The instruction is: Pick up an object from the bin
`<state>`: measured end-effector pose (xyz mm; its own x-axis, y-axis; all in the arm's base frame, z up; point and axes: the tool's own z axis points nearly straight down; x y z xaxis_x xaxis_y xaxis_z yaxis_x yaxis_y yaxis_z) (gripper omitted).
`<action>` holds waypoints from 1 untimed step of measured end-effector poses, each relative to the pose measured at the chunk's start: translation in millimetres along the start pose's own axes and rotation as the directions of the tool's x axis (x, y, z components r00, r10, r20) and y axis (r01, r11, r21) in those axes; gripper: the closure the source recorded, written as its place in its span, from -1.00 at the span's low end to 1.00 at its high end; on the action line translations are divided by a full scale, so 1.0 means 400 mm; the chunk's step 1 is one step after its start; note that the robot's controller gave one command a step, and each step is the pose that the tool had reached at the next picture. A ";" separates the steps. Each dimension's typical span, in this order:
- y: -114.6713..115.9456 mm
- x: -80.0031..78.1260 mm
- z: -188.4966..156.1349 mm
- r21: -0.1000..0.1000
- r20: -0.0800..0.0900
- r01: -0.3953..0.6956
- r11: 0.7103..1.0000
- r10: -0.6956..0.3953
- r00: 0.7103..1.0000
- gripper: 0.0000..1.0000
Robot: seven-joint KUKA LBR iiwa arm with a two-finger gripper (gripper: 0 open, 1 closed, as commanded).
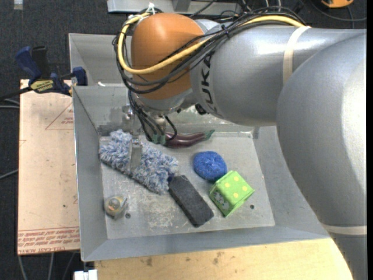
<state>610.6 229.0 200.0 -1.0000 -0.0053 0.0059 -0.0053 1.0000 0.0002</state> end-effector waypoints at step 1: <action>-0.003 -0.003 -0.013 -0.001 0.007 -0.004 1.000 0.004 1.000 -1.00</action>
Offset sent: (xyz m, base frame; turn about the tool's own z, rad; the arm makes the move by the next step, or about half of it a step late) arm 0.0076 -0.0226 -0.1225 -0.0174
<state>611.9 227.7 205.2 -1.0000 -0.0016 -0.0009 -0.0016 1.0000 0.0015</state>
